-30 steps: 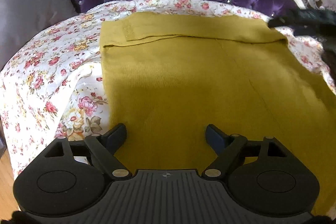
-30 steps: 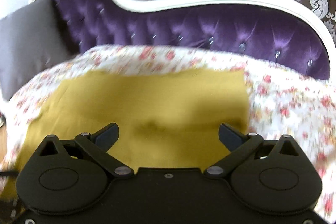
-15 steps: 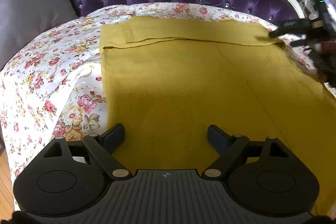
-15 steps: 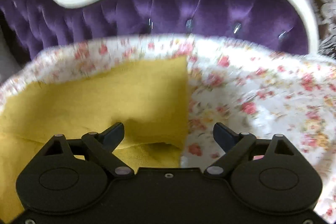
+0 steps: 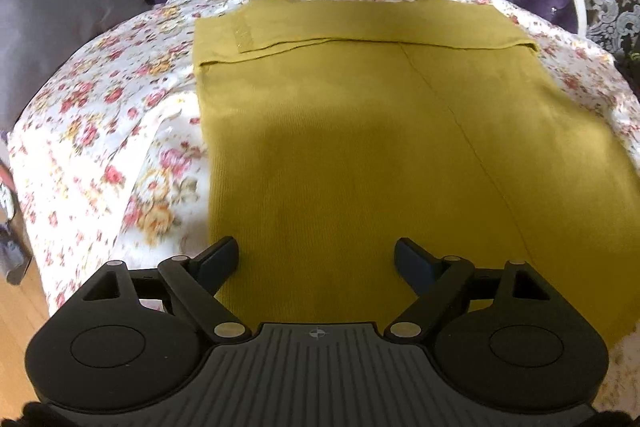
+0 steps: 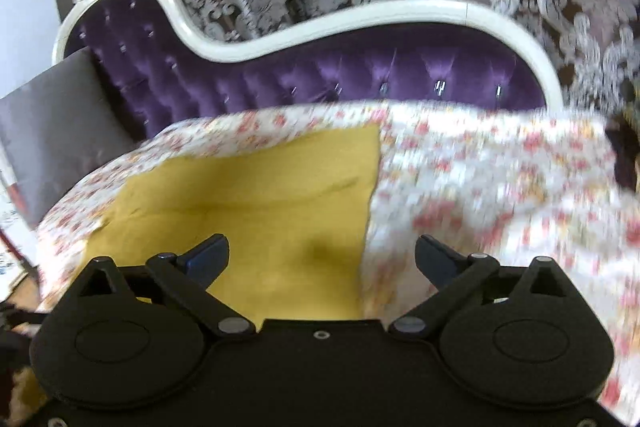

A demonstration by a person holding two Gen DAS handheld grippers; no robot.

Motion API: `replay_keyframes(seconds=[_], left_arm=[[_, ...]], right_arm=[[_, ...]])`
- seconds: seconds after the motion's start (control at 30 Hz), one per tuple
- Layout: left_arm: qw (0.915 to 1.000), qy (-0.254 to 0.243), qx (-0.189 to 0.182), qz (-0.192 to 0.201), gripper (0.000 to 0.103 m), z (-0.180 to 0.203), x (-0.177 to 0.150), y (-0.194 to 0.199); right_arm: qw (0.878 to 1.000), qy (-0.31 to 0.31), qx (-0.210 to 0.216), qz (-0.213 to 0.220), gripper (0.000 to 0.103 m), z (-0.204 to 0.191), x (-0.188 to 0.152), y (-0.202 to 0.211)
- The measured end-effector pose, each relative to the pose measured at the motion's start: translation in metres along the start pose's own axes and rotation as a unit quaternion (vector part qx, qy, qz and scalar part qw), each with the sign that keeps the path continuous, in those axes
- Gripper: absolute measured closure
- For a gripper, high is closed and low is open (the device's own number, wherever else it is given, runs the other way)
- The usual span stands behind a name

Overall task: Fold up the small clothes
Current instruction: 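Grasp the sweater hem with the right gripper and lift it toward the collar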

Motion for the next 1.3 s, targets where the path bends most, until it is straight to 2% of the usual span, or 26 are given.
replay_keyframes(seconds=[0.27, 0.67, 0.8, 0.87, 0.93, 1.07, 1.2, 1.3], left_arm=[[0.9994, 0.035, 0.005, 0.007, 0.018, -0.003, -0.013, 0.032], [0.9974, 0.065, 0.028, 0.014, 0.018, -0.023, -0.036, 0.053], [0.9975, 0.064, 0.024, 0.015, 0.018, -0.024, -0.043, 0.056], [0.9979, 0.058, 0.023, 0.017, 0.018, -0.024, -0.047, 0.058], [0.9981, 0.054, 0.020, 0.022, 0.018, -0.023, -0.052, 0.061], [0.9985, 0.050, 0.007, 0.022, 0.018, -0.023, -0.061, 0.065], [0.9988, 0.047, 0.007, 0.011, 0.018, -0.024, -0.067, 0.063], [0.9989, 0.046, 0.003, 0.006, 0.018, -0.024, -0.070, 0.062]], right_arm=[[0.999, -0.001, 0.015, -0.034, 0.003, -0.010, -0.048, 0.030], [0.998, -0.018, 0.015, -0.065, 0.005, 0.001, -0.090, 0.045], [0.998, 0.004, 0.013, -0.061, 0.022, -0.006, -0.095, 0.050], [0.998, 0.008, 0.017, -0.058, 0.041, -0.007, -0.094, 0.053], [0.998, -0.005, 0.031, -0.062, 0.043, -0.005, -0.095, 0.054], [0.998, -0.006, 0.033, -0.059, 0.049, -0.005, -0.099, 0.057], [0.997, -0.014, 0.043, -0.057, 0.049, -0.004, -0.101, 0.059], [0.998, -0.014, 0.036, -0.058, 0.048, -0.005, -0.101, 0.059]])
Point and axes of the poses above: each gripper's, at about its wrist camera, not at the fingertips, and y roughly against the way its jaws point, z to its right, x to its top, the point moved 3 cm from there along -y, roughly the way its jaws point, and after that the axes turned 6 degrees about -x, right-handed, at the moved point
